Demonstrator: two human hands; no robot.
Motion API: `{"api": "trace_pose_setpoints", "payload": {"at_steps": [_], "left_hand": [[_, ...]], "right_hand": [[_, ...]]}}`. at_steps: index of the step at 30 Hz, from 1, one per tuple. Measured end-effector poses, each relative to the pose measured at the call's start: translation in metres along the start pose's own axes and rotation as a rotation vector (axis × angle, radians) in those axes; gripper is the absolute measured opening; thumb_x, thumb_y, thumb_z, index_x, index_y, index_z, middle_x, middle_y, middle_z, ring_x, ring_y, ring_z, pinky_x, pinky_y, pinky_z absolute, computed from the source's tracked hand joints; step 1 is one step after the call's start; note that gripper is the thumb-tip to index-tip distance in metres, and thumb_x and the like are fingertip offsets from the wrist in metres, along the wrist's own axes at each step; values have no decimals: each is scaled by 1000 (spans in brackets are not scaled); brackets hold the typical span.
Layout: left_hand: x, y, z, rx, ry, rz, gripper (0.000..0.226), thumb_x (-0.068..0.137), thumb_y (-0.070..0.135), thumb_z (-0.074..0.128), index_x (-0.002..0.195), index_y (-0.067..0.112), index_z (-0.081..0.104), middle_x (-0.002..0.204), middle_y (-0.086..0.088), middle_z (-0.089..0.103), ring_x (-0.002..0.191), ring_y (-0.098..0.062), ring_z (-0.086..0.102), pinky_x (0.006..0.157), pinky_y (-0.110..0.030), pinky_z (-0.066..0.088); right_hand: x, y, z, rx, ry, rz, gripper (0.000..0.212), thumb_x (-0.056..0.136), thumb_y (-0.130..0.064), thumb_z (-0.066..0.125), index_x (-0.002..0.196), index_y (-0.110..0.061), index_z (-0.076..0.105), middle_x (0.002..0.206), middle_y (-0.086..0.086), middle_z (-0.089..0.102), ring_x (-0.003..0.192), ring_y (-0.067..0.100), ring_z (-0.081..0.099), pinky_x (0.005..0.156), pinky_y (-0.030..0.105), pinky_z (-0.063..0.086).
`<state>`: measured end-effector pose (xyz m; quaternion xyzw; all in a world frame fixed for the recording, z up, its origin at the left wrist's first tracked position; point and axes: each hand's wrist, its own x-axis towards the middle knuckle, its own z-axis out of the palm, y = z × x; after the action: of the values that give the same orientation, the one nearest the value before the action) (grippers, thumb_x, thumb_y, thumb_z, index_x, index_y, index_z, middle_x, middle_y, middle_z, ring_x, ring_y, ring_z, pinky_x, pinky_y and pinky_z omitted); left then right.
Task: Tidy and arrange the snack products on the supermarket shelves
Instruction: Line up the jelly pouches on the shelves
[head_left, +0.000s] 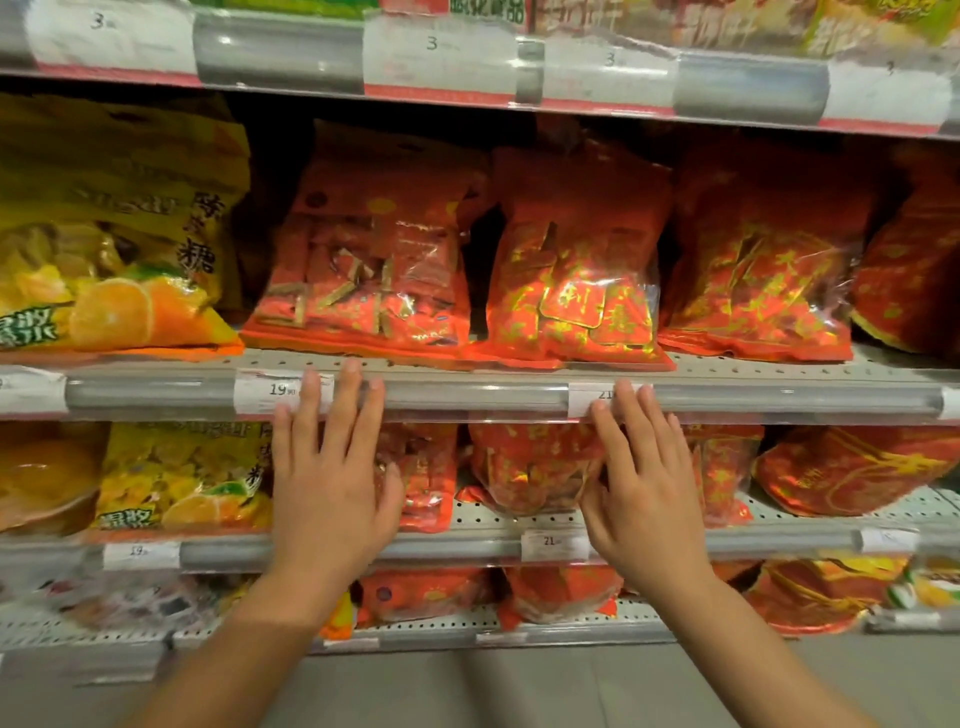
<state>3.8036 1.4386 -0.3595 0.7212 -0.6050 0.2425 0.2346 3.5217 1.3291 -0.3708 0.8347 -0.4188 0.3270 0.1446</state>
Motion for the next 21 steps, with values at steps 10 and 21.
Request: {"api": "trace_pose_setpoints", "payload": {"at_steps": [10,21], "left_hand": [[7,-8,-44,60,-356,37,80,88,41,47,159,12,25,167,-11,18,152,-42,19,116,-64,27],[78,18,-197,140,-933,-54,79,98,48,41,161,20,2,169,-7,-10,155,-34,-10,122,-59,-8]], "right_hand": [[9,-19,-47,78,-383,71,104,75,-30,70,160,-5,16,169,16,1,155,40,0,111,53,44],[186,-129,-215,113,-283,-146,93,84,-33,59,161,-10,13,170,9,9,156,33,3,123,56,20]]}}
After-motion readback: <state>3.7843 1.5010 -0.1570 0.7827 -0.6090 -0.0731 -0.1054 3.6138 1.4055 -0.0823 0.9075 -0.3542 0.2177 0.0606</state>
